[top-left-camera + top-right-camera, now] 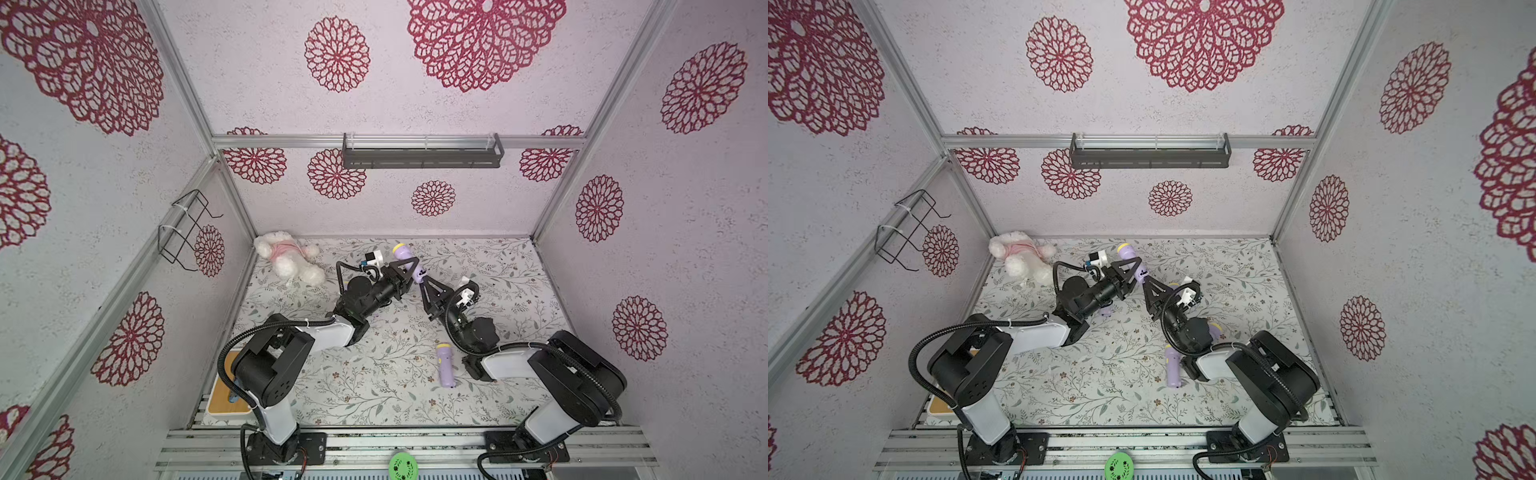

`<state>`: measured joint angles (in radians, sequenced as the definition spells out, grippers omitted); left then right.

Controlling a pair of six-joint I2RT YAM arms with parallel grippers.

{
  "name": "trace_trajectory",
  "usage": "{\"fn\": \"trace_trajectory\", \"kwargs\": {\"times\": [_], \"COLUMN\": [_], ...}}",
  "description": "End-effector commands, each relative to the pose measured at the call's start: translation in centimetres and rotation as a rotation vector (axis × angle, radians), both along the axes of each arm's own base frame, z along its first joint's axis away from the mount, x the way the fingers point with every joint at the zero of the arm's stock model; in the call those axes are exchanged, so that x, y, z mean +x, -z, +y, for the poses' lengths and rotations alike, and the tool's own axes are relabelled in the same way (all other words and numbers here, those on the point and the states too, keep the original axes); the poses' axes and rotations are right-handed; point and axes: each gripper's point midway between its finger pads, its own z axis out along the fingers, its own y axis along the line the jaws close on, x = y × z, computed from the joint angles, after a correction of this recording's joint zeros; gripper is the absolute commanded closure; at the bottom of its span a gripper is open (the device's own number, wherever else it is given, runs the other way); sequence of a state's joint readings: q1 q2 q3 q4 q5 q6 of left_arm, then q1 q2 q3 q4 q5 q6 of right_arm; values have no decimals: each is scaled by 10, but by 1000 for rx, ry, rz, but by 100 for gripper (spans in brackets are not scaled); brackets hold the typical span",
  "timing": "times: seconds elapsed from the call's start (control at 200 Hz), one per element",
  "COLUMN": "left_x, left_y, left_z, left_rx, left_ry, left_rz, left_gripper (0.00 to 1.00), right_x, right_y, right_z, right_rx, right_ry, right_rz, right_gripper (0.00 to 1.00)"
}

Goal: Close the plug at the bottom of the flashlight
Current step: Close the plug of the flashlight.

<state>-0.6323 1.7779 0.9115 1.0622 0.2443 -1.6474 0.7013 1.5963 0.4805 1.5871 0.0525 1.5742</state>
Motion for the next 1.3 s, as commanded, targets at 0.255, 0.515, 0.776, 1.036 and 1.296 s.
{"fn": "trace_trajectory", "kwargs": {"times": [0.255, 0.515, 0.776, 1.036, 1.296], "left_x": [-12, -13, -13, -13, -15], "left_y": [-12, -13, -11, -10, -10], "left_z": [-13, -14, -13, -13, -15], "left_rx": [-37, -38, -37, -38, -39], "left_ry": [65, 65, 62, 62, 63], "left_rz": [-44, -48, -44, -43, -43], "left_gripper": [100, 100, 100, 100, 100], "right_x": [-5, -4, -7, -11, -11], "right_y": [-32, -28, -34, -42, -42], "right_z": [-1, -2, -8, -6, -4], "right_rx": [94, 92, 96, 95, 96], "right_ry": [-11, -6, 14, -3, -8], "right_rz": [-86, -76, -89, -116, -115], "right_gripper": [68, 70, 67, 64, 62]}}
